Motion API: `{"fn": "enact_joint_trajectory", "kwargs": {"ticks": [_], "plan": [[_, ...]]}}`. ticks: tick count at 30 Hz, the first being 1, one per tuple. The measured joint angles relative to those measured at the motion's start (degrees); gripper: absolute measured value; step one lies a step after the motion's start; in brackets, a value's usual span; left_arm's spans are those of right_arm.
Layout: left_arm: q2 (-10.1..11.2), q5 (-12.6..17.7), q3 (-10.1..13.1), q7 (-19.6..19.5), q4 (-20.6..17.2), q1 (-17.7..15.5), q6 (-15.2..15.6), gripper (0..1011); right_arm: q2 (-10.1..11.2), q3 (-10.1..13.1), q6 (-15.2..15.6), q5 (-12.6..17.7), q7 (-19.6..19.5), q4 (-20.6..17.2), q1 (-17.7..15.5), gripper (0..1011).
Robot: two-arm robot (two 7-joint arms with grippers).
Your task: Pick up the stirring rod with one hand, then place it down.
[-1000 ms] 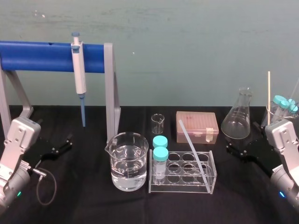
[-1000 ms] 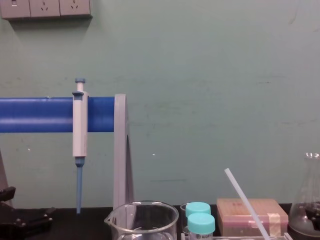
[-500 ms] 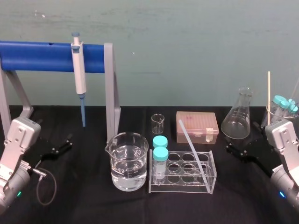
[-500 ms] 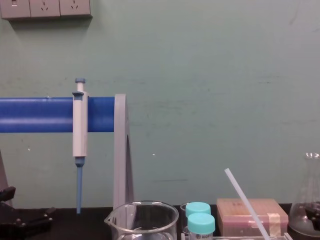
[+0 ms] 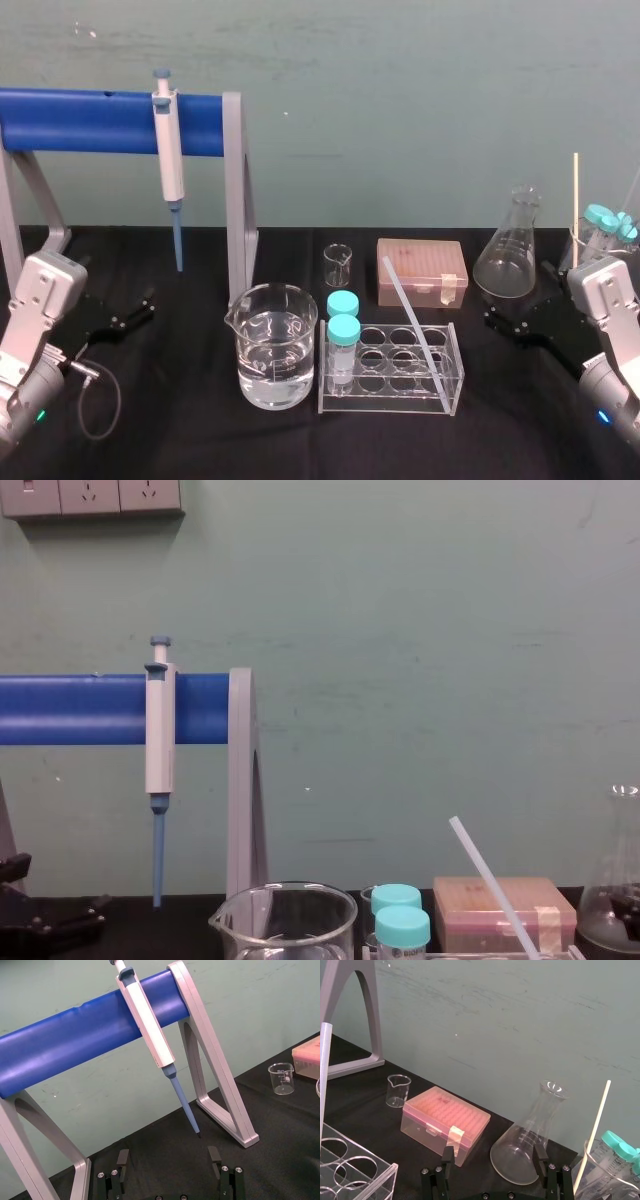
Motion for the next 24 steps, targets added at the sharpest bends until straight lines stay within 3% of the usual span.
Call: {"fn": "enact_joint_trajectory", "kwargs": {"ticks": [18,24], "plan": [[0.0,0.0,0.0,0.0,0.0,0.0,0.0,1000,-0.06,0.5,-0.01,0.43,0.84,-0.1,-0.05,1003],[0.0,0.0,0.0,0.0,0.0,0.0,0.0,1000,-0.93,3.4,1.27,8.27,7.76,-2.6,-0.57,1003]]}}
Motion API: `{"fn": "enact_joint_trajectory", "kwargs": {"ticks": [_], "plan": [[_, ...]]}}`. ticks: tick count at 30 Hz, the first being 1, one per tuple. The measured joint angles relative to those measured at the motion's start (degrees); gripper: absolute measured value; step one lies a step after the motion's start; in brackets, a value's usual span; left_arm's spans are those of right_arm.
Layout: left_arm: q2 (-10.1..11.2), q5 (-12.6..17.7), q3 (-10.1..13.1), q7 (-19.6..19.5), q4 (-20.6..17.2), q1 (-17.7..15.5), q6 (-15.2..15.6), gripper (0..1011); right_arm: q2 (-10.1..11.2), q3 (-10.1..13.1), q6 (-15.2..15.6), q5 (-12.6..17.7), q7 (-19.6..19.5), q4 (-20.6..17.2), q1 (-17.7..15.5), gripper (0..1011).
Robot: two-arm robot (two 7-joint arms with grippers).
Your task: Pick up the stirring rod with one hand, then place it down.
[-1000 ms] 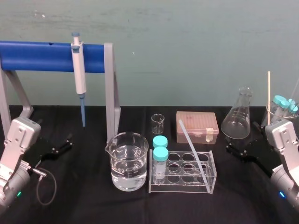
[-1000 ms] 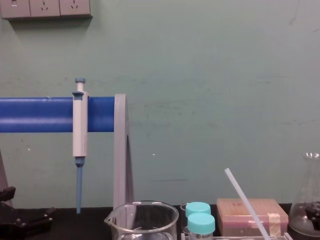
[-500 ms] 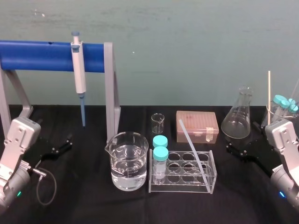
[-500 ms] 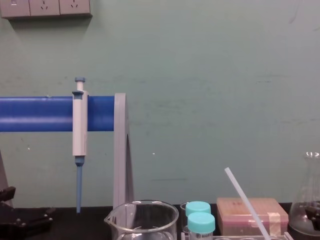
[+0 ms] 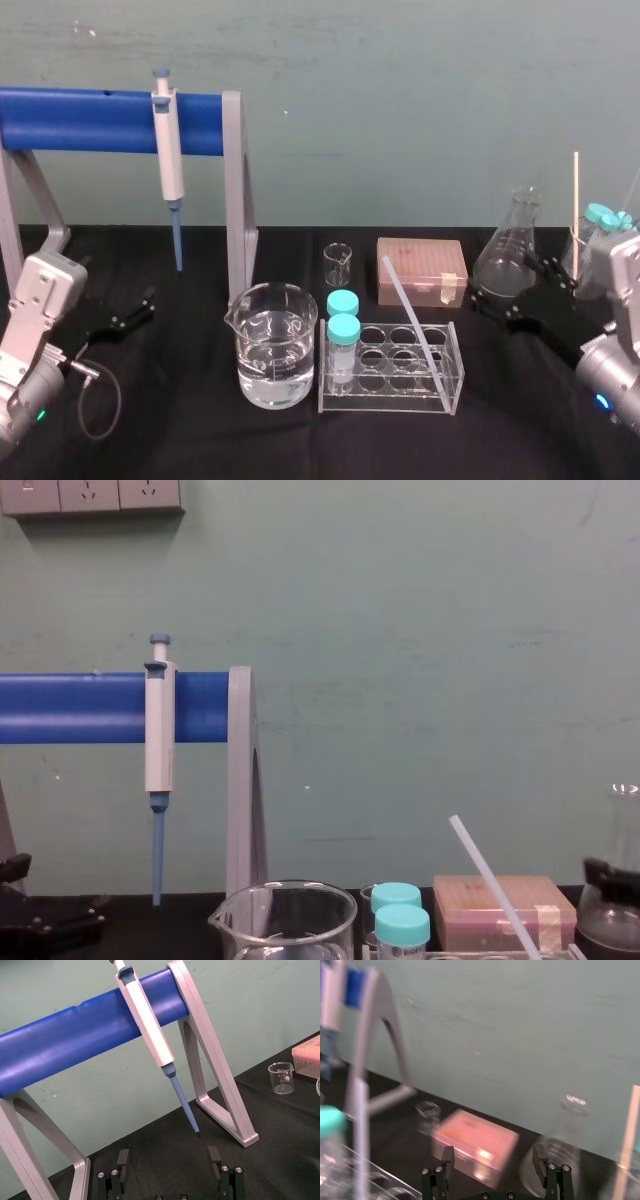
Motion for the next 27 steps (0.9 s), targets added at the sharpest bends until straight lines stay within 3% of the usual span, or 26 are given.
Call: {"fn": "enact_joint_trajectory", "kwargs": {"ticks": [4,12,18,27], "plan": [[0.0,0.0,0.0,0.0,0.0,0.0,0.0,1000,-0.31,1.33,2.7,6.26,6.59,-3.02,-0.12,1003],[0.0,0.0,0.0,0.0,0.0,0.0,0.0,1000,-0.52,1.47,6.52,11.5,15.1,-7.14,-0.19,1003],[0.0,0.0,0.0,0.0,0.0,0.0,0.0,1000,-1.19,-0.03,8.19,11.44,19.32,-7.36,1.29,1003],[0.0,0.0,0.0,0.0,0.0,0.0,0.0,1000,-3.52,-2.52,10.96,7.46,20.02,-3.28,5.4,1003]]}}
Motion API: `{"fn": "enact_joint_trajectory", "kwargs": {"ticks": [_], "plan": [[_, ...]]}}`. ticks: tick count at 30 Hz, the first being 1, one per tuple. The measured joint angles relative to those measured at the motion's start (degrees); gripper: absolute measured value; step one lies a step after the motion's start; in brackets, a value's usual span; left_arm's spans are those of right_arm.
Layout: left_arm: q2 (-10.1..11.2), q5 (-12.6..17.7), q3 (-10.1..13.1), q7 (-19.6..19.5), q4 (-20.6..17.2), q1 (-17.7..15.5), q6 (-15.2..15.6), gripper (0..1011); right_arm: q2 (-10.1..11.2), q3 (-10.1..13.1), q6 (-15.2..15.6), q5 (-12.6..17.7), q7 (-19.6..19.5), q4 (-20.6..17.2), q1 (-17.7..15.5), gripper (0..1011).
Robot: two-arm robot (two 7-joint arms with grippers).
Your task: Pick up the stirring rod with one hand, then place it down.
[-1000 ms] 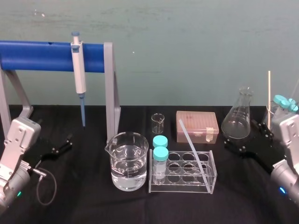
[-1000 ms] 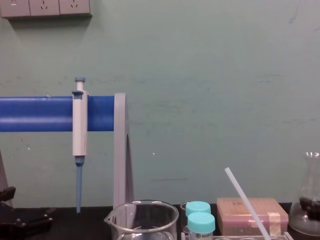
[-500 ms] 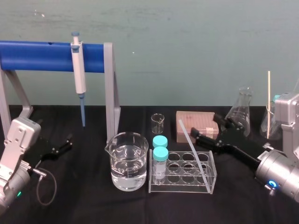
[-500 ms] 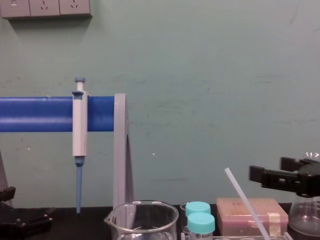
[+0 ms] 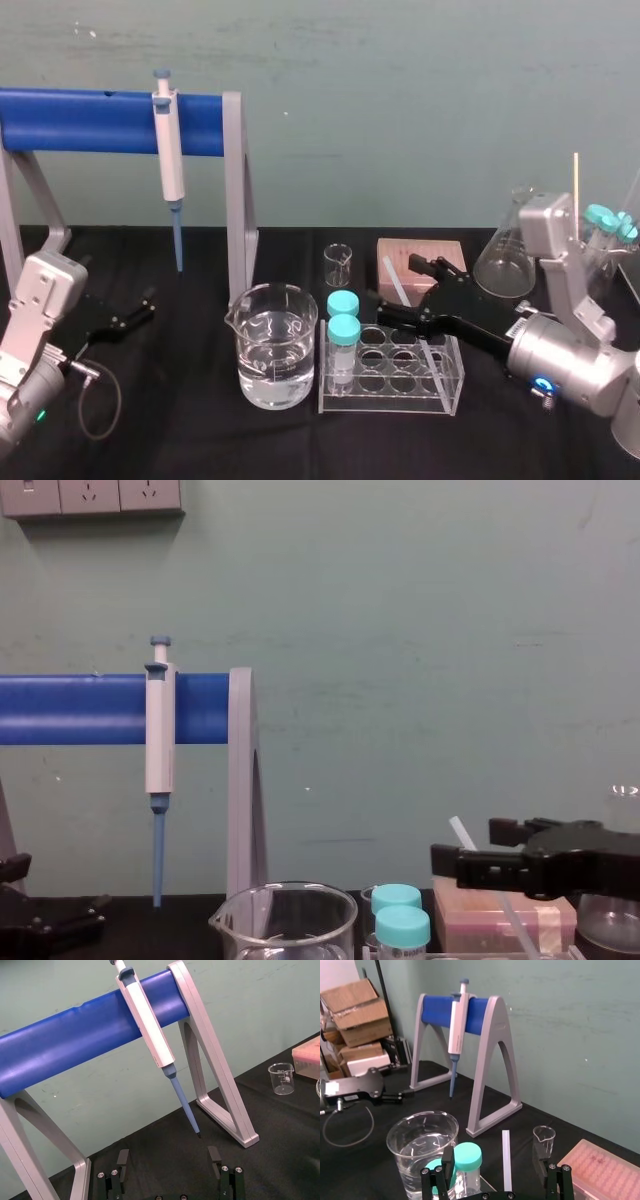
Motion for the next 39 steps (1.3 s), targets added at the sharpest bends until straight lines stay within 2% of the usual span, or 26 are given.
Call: {"fn": "enact_joint_trajectory", "kwargs": {"ticks": [7,19,24,33,39], "plan": [[0.0,0.0,0.0,0.0,0.0,0.0,0.0,1000,-1.73,-1.1,2.77,-2.61,-0.76,2.04,2.11,1003],[0.0,0.0,0.0,0.0,0.0,0.0,0.0,1000,-1.68,-0.38,6.83,-3.86,-2.22,0.56,1.06,1003],[0.0,0.0,0.0,0.0,0.0,0.0,0.0,1000,-1.4,-0.22,7.08,-5.17,-2.86,-0.01,0.73,1003],[0.0,0.0,0.0,0.0,0.0,0.0,0.0,1000,-1.46,-0.2,7.08,-5.04,-2.81,0.05,0.73,1003],[0.0,0.0,0.0,0.0,0.0,0.0,0.0,1000,-1.48,-0.17,7.08,-4.81,-2.8,0.09,0.75,890]]}}
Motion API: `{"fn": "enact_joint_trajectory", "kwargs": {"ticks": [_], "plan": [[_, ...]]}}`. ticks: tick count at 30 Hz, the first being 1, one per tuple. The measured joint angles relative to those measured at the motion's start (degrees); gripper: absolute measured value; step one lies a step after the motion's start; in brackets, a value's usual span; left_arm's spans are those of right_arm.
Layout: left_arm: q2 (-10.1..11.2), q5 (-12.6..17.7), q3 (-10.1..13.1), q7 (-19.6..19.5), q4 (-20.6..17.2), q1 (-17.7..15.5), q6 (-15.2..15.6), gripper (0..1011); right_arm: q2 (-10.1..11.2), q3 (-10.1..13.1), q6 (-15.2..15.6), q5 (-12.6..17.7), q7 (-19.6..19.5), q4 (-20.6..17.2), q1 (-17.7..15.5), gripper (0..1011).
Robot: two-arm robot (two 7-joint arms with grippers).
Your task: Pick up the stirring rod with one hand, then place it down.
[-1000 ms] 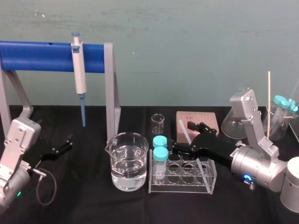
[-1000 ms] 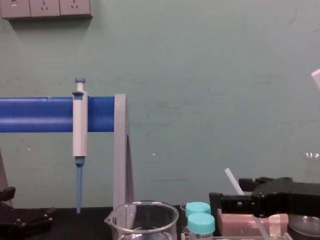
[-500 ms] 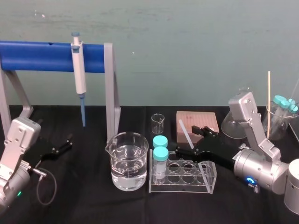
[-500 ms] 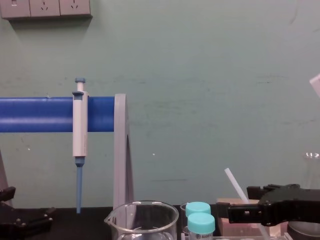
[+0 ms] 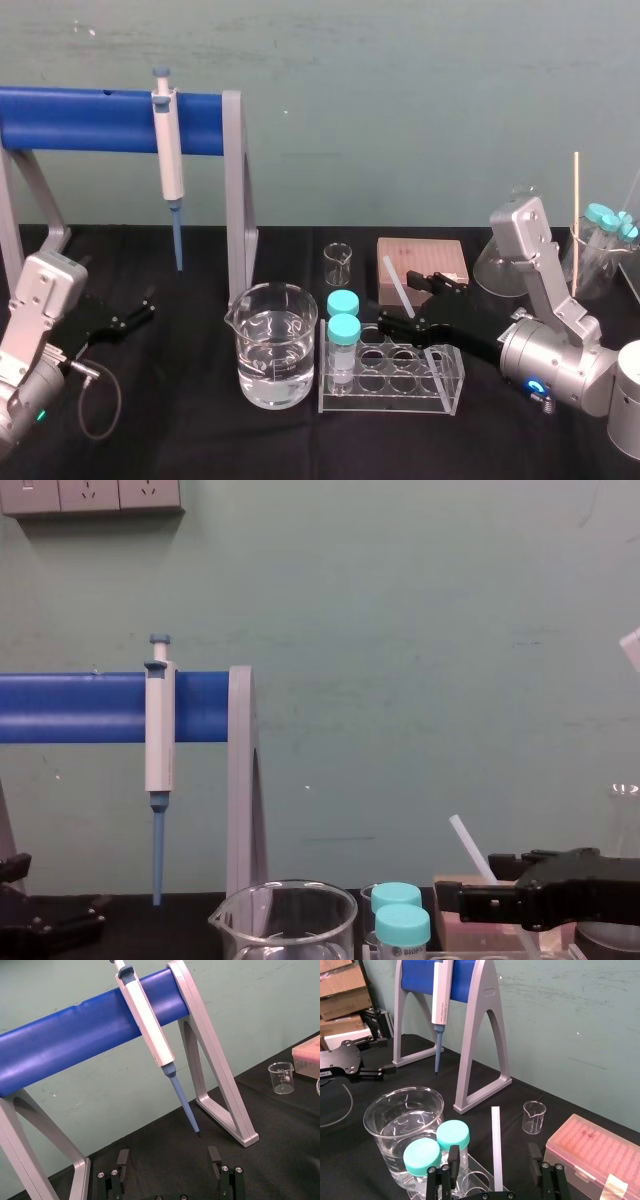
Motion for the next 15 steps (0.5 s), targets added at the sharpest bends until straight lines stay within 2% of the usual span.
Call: {"fn": "enact_joint_trajectory", "kwargs": {"ticks": [15], "plan": [[0.0,0.0,0.0,0.0,0.0,0.0,0.0,1000,-0.05,0.0,0.02,0.12,0.07,0.08,0.06,449]]}}
